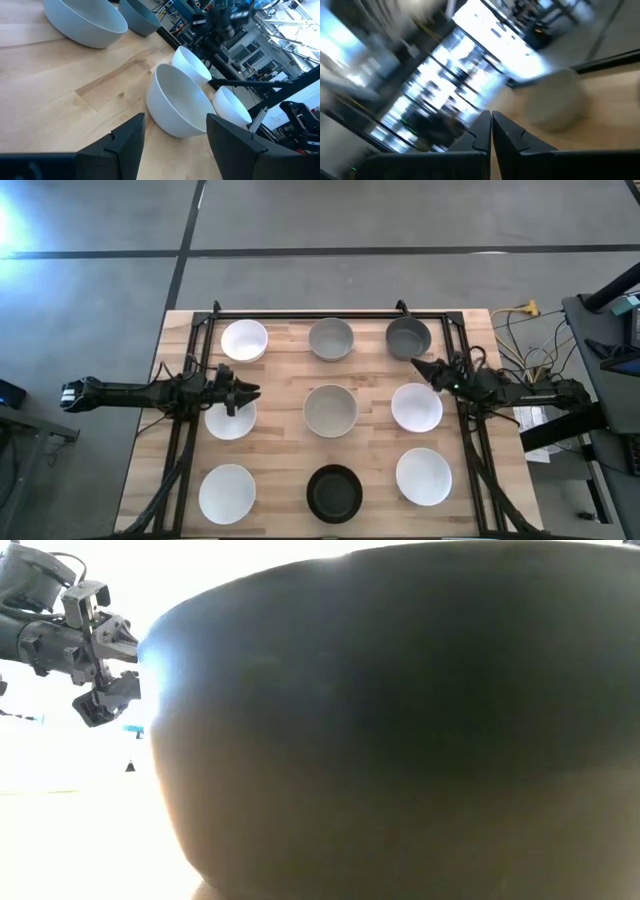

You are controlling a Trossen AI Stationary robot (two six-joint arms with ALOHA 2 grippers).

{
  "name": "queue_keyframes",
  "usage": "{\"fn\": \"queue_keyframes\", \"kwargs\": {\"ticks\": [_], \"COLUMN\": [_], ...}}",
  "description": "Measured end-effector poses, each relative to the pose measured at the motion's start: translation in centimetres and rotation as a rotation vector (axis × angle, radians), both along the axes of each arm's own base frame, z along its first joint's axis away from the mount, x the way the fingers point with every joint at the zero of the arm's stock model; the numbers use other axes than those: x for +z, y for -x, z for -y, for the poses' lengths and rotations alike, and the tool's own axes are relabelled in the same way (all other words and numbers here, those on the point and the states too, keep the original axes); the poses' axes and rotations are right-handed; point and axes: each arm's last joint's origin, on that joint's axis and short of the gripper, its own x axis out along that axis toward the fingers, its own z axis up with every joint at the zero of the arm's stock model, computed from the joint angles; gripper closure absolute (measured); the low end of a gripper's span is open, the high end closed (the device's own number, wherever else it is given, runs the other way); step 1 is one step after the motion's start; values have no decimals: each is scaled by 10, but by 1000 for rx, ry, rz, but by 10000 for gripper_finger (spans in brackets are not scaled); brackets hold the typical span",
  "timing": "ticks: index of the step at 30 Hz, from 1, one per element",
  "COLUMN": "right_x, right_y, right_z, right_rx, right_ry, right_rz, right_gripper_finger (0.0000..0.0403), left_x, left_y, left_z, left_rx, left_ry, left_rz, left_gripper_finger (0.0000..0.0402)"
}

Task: Nest bowls inside each other
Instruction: Stack the dark gray bowl on top of the light gray bowl

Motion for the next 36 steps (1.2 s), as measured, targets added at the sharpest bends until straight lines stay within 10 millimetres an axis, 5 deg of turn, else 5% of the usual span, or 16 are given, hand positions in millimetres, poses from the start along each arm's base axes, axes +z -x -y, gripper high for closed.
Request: {"fn": "queue_keyframes", "kwargs": {"ticks": [8, 13, 21, 29, 36], "right_x": [34, 44, 50, 85, 156], "right_y": [14, 21, 30, 41, 47], "right_z": [2, 3, 6, 7, 4], "right_rx": [-28, -50, -138, -280, -381], "right_ry": [-41, -2, -120, 11, 389], "right_rz": [409, 514, 664, 628, 476], "right_gripper_finger": [394, 394, 394, 394, 394], "left_x": [0, 4, 64, 116, 132], "left_y": [0, -1, 6, 64, 71], "left_z": [0, 0, -2, -6, -7], "left_rx": [-45, -46, 100, 434, 559], "left_ry": [-169, -223, -252, -149, -282], "left_rz": [-29, 0, 634, 1415, 1379], "left_gripper_finger": [206, 206, 206, 206, 206]}}
